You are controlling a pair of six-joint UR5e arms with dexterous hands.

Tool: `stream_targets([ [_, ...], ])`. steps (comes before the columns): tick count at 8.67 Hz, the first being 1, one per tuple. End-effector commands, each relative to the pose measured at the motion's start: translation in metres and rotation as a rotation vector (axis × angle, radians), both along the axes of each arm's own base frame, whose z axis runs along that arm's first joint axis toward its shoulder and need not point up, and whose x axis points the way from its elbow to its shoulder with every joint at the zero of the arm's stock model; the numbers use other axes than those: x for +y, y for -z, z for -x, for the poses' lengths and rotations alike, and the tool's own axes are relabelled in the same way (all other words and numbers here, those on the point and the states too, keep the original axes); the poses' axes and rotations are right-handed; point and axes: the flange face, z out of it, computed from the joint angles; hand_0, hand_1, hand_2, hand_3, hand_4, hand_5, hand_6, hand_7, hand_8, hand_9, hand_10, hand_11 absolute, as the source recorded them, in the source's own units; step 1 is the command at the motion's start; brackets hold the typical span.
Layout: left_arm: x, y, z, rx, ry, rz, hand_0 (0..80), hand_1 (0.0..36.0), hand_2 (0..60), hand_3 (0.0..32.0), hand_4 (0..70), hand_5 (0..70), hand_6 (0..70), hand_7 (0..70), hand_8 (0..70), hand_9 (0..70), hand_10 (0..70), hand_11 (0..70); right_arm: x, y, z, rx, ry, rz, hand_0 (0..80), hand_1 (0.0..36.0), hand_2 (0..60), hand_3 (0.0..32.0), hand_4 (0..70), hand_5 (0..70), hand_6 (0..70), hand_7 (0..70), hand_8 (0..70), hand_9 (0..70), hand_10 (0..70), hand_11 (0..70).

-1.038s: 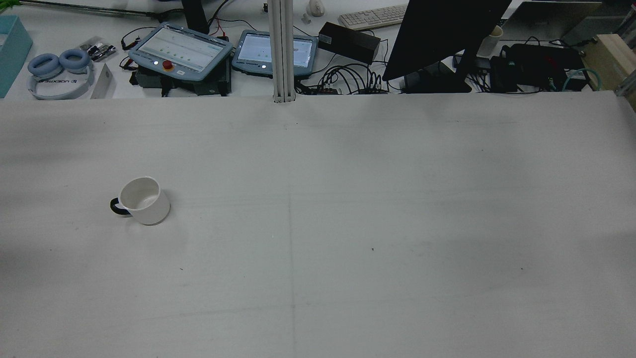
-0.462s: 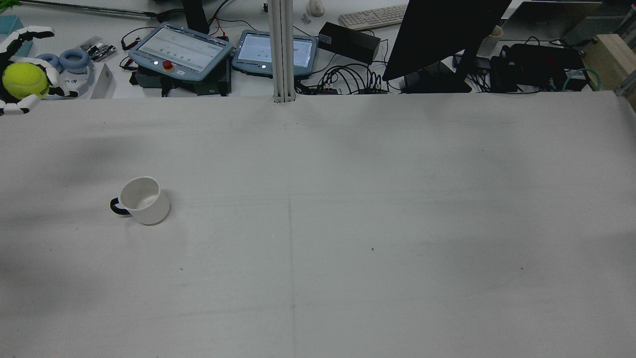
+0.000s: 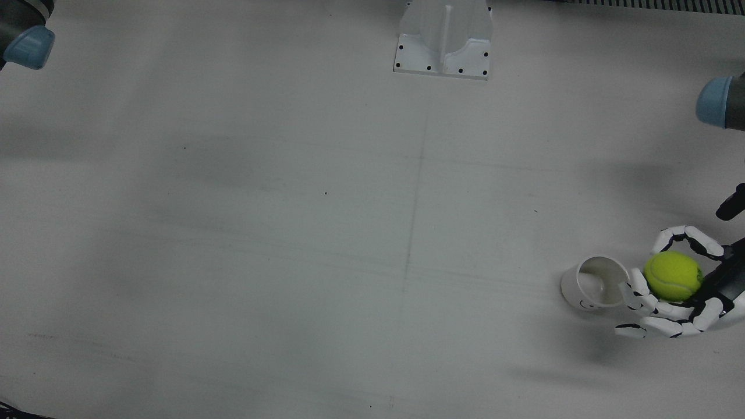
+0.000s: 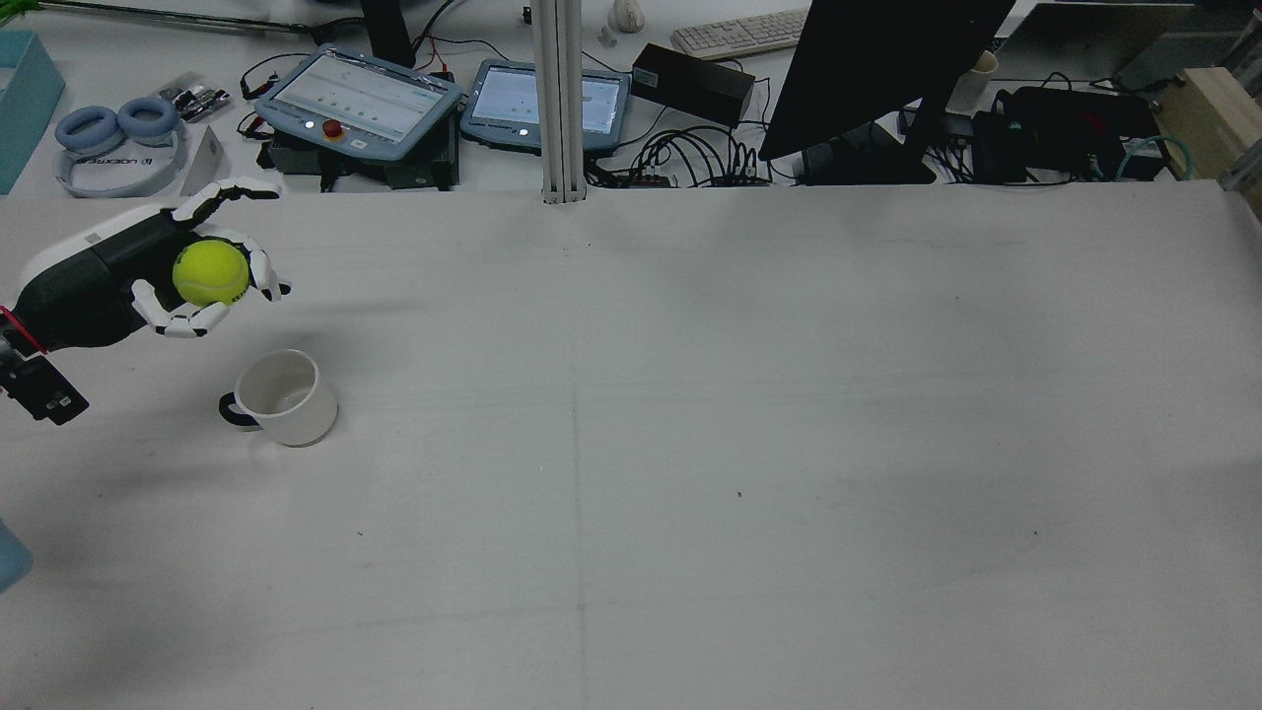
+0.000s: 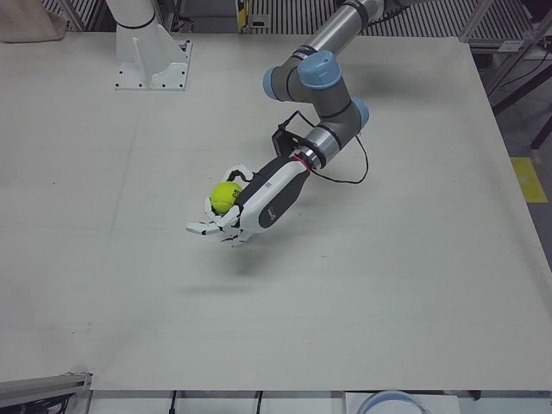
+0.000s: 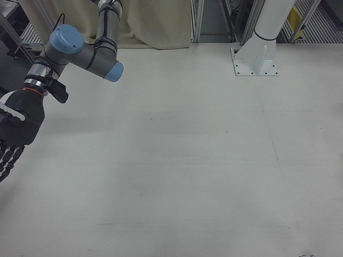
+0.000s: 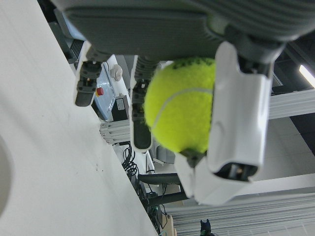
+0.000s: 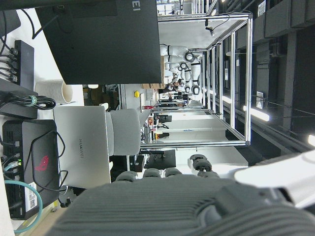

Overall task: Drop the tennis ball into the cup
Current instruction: 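Move the left hand with the tennis ball over the white mug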

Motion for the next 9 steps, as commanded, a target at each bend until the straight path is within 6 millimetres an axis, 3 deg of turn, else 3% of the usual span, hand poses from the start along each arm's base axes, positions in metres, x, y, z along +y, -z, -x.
stream_targets([
  [1,0.006,-0.002,-0.016,-0.022,-0.011,-0.027,80.0,36.0,59.3,32.0,0.0,33.6,70.0,57.6,46.9,39.4,12.5,22.0,0.0,0.0,0.0,0.001,0.0,0.0,0.0,0.0,0.0,0.0,0.0,0.0,0.0,0.0,0.0,0.0,0.0,0.0],
  [2,0.007,-0.001,-0.018,-0.017,-0.013,-0.036,80.0,36.0,57.0,32.0,0.0,32.1,69.8,58.8,46.0,39.5,12.4,22.0,0.0,0.0,0.0,0.001,0.0,0.0,0.0,0.0,0.0,0.0,0.0,0.0,0.0,0.0,0.0,0.0,0.0,0.0],
  [3,0.008,-0.002,-0.021,-0.022,-0.017,-0.037,80.0,36.0,48.5,32.0,0.0,29.1,59.4,45.8,39.1,29.2,11.8,21.1,0.0,0.0,0.0,0.001,0.0,0.0,0.0,0.0,0.0,0.0,0.0,0.0,0.0,0.0,0.0,0.0,0.0,0.0],
  [4,0.014,-0.008,-0.037,-0.025,-0.043,-0.034,80.0,36.0,40.0,32.0,0.0,21.4,32.7,28.1,24.8,14.6,10.7,19.0,0.0,0.0,0.0,0.001,0.0,0.0,0.0,0.0,0.0,0.0,0.0,0.0,0.0,0.0,0.0,0.0,0.0,0.0],
  [5,0.016,-0.011,-0.043,-0.022,-0.053,-0.035,70.8,34.8,35.9,32.0,0.0,20.8,38.3,18.1,23.3,9.4,10.5,18.3,0.0,0.0,0.0,0.001,0.0,0.0,0.0,0.0,0.0,0.0,0.0,0.0,0.0,0.0,0.0,0.0,0.0,0.0],
  [7,0.016,-0.01,-0.042,-0.02,-0.054,-0.035,65.2,34.0,35.2,32.0,0.0,19.8,34.1,16.1,21.4,7.8,10.3,17.9,0.0,0.0,0.0,0.001,0.0,0.0,0.0,0.0,0.0,0.0,0.0,0.0,0.0,0.0,0.0,0.0,0.0,0.0],
  [9,0.016,-0.011,-0.042,-0.018,-0.055,-0.032,64.0,33.0,37.9,32.0,0.0,21.8,45.6,13.7,23.2,7.0,10.1,17.5,0.0,0.0,0.0,0.001,0.0,0.0,0.0,0.0,0.0,0.0,0.0,0.0,0.0,0.0,0.0,0.0,0.0,0.0],
])
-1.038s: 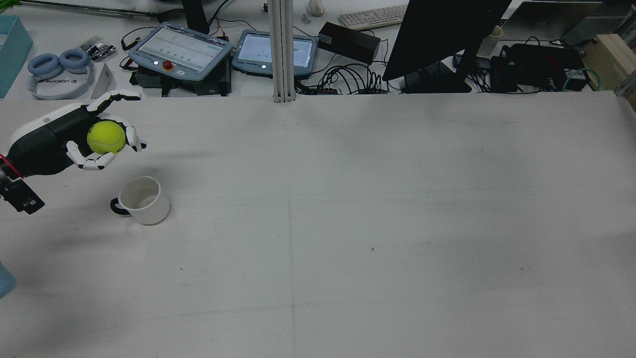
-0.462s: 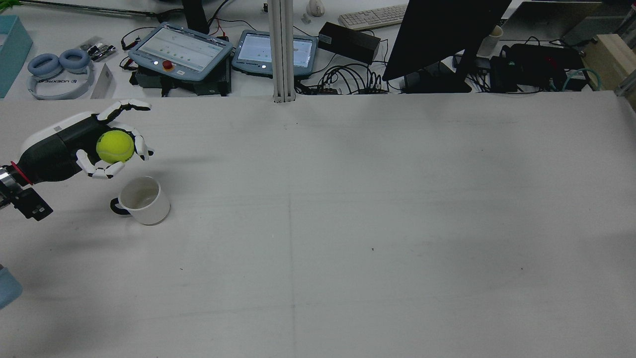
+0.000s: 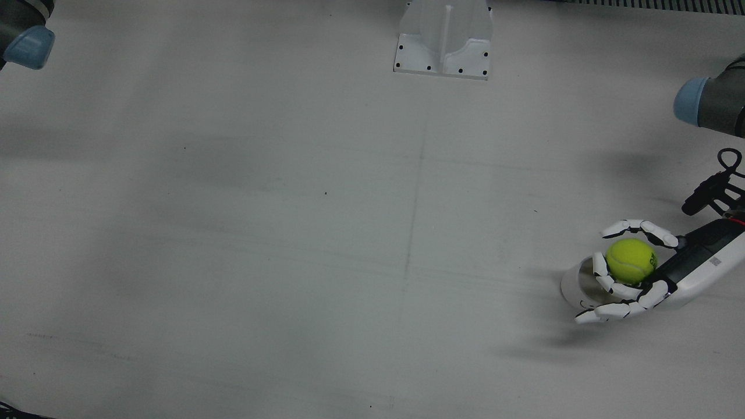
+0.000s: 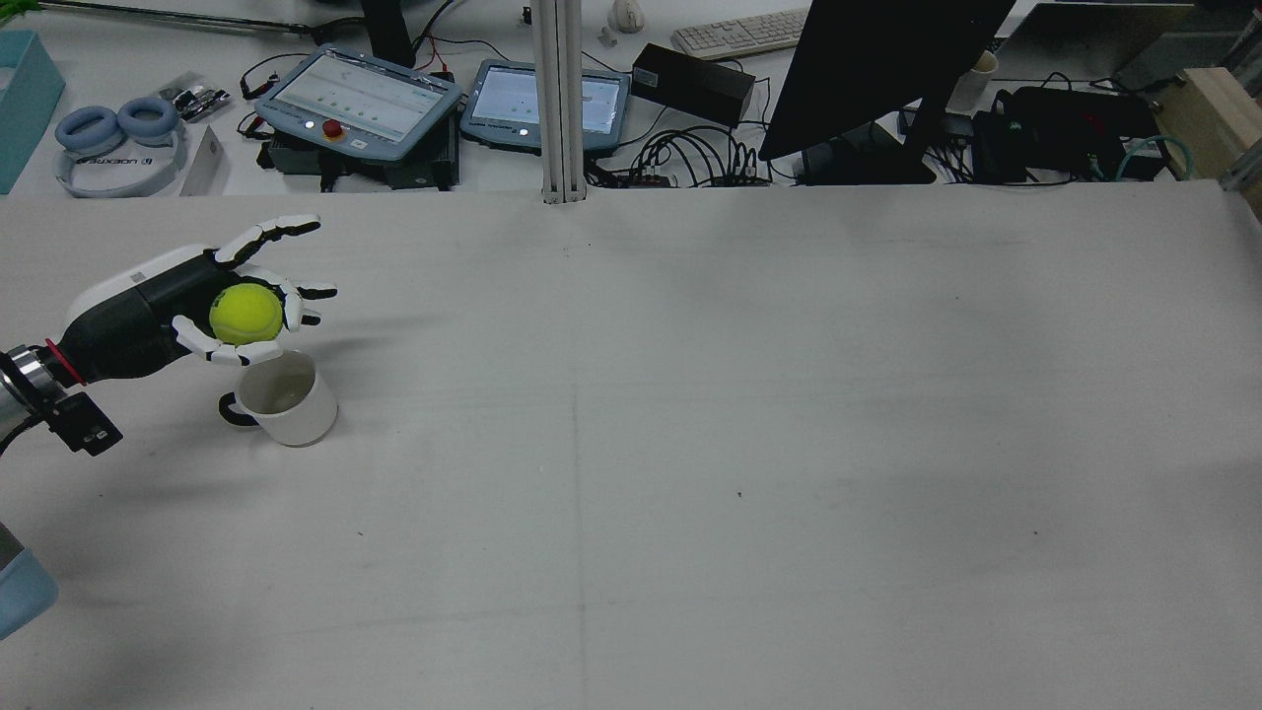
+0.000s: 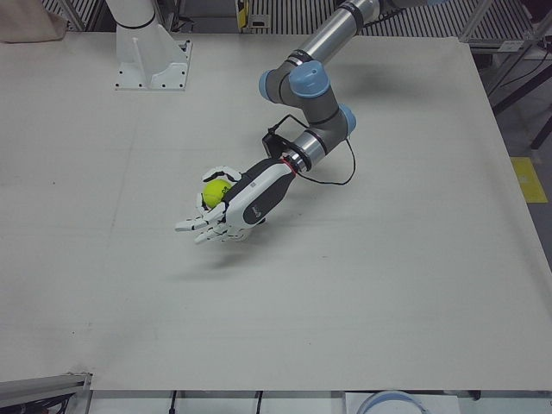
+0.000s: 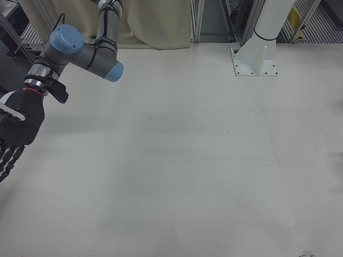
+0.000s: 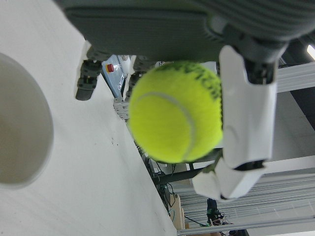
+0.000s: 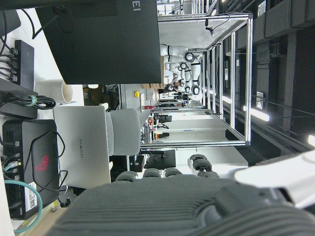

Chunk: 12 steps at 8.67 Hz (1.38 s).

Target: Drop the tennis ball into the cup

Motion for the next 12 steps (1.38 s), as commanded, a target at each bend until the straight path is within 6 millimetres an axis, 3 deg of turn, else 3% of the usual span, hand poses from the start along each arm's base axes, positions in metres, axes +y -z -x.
stream_targets([
  [1,0.0,-0.002,-0.001,0.007,-0.004,0.0,63.8,33.7,36.4,32.0,0.0,19.5,34.2,16.1,20.7,7.3,10.1,17.5,0.0,0.0,0.0,0.0,0.0,0.0,0.0,0.0,0.0,0.0,0.0,0.0,0.0,0.0,0.0,0.0,0.0,0.0],
  [2,0.0,-0.002,-0.001,0.014,-0.007,0.003,61.9,32.2,36.1,32.0,0.0,19.0,33.8,15.2,20.3,6.8,10.1,17.4,0.0,0.0,0.0,-0.002,0.0,0.0,0.0,0.0,0.0,0.0,0.0,0.0,0.0,0.0,0.0,0.0,0.0,0.0],
  [3,-0.002,0.0,0.003,0.02,-0.002,0.004,56.6,27.1,30.8,32.0,0.0,16.6,28.8,13.9,17.8,5.0,9.8,16.5,0.0,0.0,0.0,0.0,0.0,0.0,0.0,0.0,0.0,0.0,0.0,0.0,0.0,0.0,0.0,0.0,0.0,0.0],
  [4,-0.009,-0.001,0.019,0.053,0.006,0.033,53.8,23.9,29.2,32.0,0.0,16.4,32.1,12.2,17.4,4.1,9.7,16.1,0.0,0.0,0.0,0.0,0.0,0.0,0.0,0.0,0.0,0.0,0.0,0.0,0.0,0.0,0.0,0.0,0.0,0.0],
  [5,-0.034,-0.003,0.081,0.065,0.102,0.061,55.7,27.0,31.0,32.0,0.0,15.5,24.6,13.9,16.0,4.7,10.0,16.7,0.0,0.0,0.0,0.0,0.0,0.002,0.0,0.0,0.0,0.0,0.0,0.0,0.0,0.0,0.0,0.0,0.0,0.0],
  [6,-0.048,-0.01,0.139,0.065,0.192,0.102,57.0,27.3,35.5,32.0,0.0,19.6,44.1,10.6,19.6,4.2,10.1,17.1,0.0,0.0,0.0,0.0,0.0,0.0,0.0,0.0,0.0,0.0,0.0,0.0,0.0,0.0,0.0,0.0,0.0,0.0],
  [7,-0.057,-0.019,0.189,0.067,0.269,0.138,58.6,28.7,37.6,32.0,0.0,20.8,48.4,10.3,20.5,4.4,10.5,17.8,0.0,0.0,0.0,0.0,0.0,0.0,0.0,0.0,0.0,0.0,0.0,0.0,0.0,0.0,0.0,0.0,0.0,0.0],
  [8,-0.055,-0.029,0.238,0.058,0.351,0.162,59.9,30.0,37.7,32.0,0.0,20.3,44.9,12.1,20.1,5.1,11.2,18.9,0.0,0.0,0.0,0.0,0.0,0.0,0.0,0.0,0.0,0.0,0.0,0.0,0.0,0.0,0.0,0.0,0.0,0.0],
  [9,-0.046,-0.048,0.268,0.048,0.399,0.19,61.7,31.5,37.4,32.0,0.0,20.2,41.7,14.3,20.4,6.4,11.7,19.7,0.0,0.0,0.0,0.0,0.0,0.0,0.0,0.0,0.0,0.0,0.0,0.0,0.0,0.0,0.0,0.0,0.0,0.0],
  [10,-0.042,-0.064,0.288,0.043,0.433,0.211,63.2,31.3,40.8,32.0,0.0,25.1,64.7,10.1,25.4,5.8,11.6,19.7,0.0,0.0,0.0,0.0,0.0,0.0,0.0,0.0,0.0,0.0,0.0,0.0,0.0,0.0,0.0,0.0,0.0,0.0],
  [11,-0.042,-0.077,0.302,0.038,0.459,0.228,64.1,33.0,36.4,32.0,0.0,20.8,42.0,14.1,21.2,6.6,11.7,19.8,0.0,0.0,0.0,0.0,0.0,0.0,0.0,0.0,0.0,0.0,0.0,0.0,0.0,0.0,0.0,0.0,0.0,0.0],
  [12,-0.042,-0.087,0.304,0.035,0.462,0.245,64.2,33.1,34.9,32.0,0.0,20.1,38.0,14.2,20.3,6.3,11.6,19.7,0.0,0.0,0.0,0.0,0.0,0.0,0.0,0.0,0.0,0.0,0.0,0.0,0.0,0.0,0.0,0.0,0.0,0.0],
])
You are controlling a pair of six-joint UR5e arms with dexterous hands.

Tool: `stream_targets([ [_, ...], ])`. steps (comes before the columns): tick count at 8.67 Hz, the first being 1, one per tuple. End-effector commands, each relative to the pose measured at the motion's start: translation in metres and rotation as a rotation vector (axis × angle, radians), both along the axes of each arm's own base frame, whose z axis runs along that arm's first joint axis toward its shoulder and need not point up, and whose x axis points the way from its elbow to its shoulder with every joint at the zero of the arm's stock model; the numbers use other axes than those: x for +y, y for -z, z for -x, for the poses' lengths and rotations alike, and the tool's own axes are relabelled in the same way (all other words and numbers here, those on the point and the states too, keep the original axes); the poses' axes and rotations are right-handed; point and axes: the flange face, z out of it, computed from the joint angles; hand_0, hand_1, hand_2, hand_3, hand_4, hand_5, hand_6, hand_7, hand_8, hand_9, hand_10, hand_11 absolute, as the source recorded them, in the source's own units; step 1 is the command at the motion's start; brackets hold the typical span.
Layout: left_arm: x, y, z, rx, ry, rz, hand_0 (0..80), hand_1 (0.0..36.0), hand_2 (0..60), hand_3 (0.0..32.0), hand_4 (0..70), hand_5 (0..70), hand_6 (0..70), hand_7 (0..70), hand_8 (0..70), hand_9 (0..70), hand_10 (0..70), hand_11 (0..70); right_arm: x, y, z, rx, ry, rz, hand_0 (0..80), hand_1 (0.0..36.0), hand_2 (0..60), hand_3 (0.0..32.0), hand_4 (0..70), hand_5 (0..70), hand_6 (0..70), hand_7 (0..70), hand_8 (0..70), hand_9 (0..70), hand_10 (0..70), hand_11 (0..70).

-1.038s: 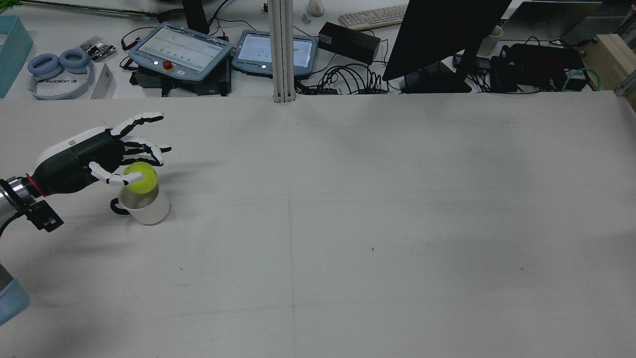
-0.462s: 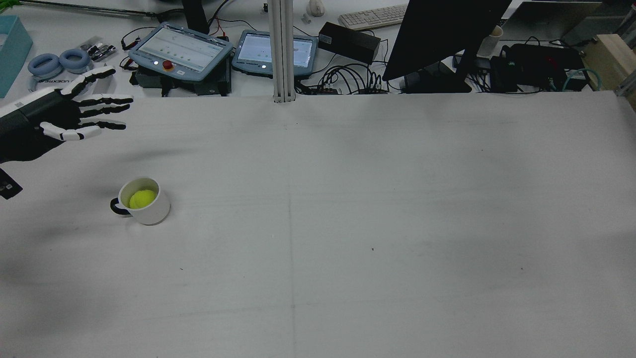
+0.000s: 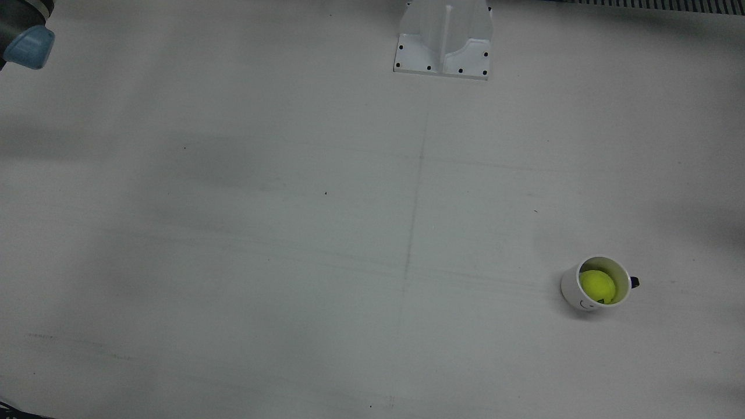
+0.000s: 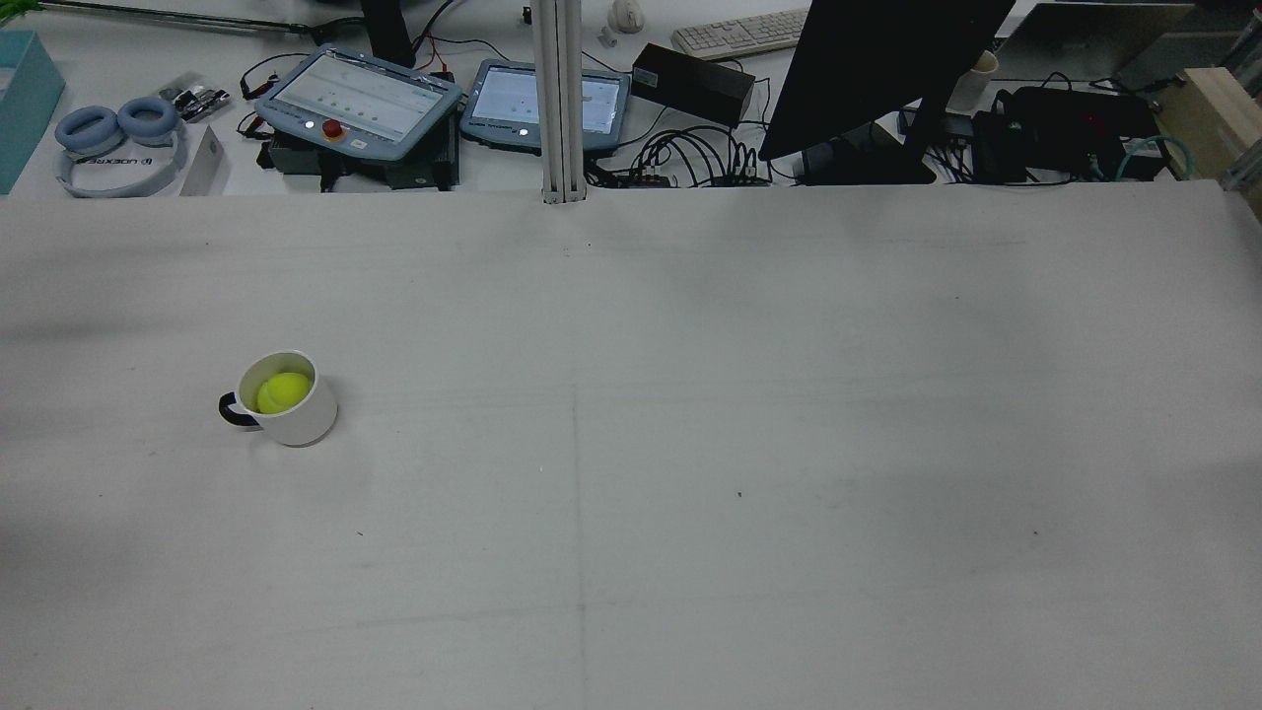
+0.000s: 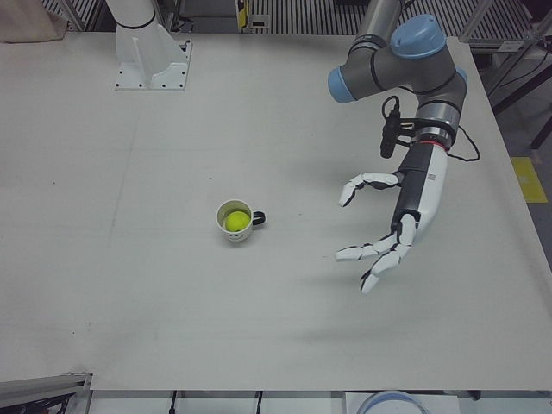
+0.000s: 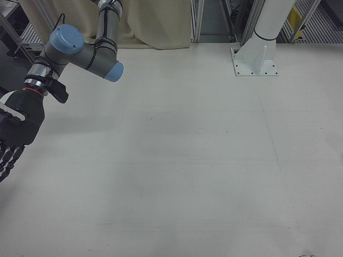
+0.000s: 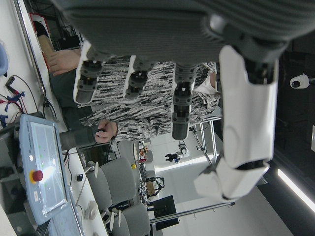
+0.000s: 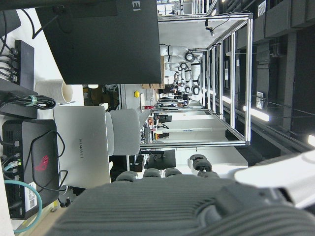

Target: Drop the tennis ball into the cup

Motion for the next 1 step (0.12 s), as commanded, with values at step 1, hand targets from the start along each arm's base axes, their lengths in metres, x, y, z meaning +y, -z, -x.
stream_targets([
  [1,0.003,-0.0334,0.0253,-0.005,0.042,0.055,64.8,33.2,34.6,32.0,0.0,20.2,37.9,14.2,20.3,6.2,11.5,19.6,0.0,0.0,0.0,0.0,0.0,0.0,0.0,0.0,0.0,0.0,0.0,0.0,0.0,0.0,0.0,0.0,0.0,0.0],
])
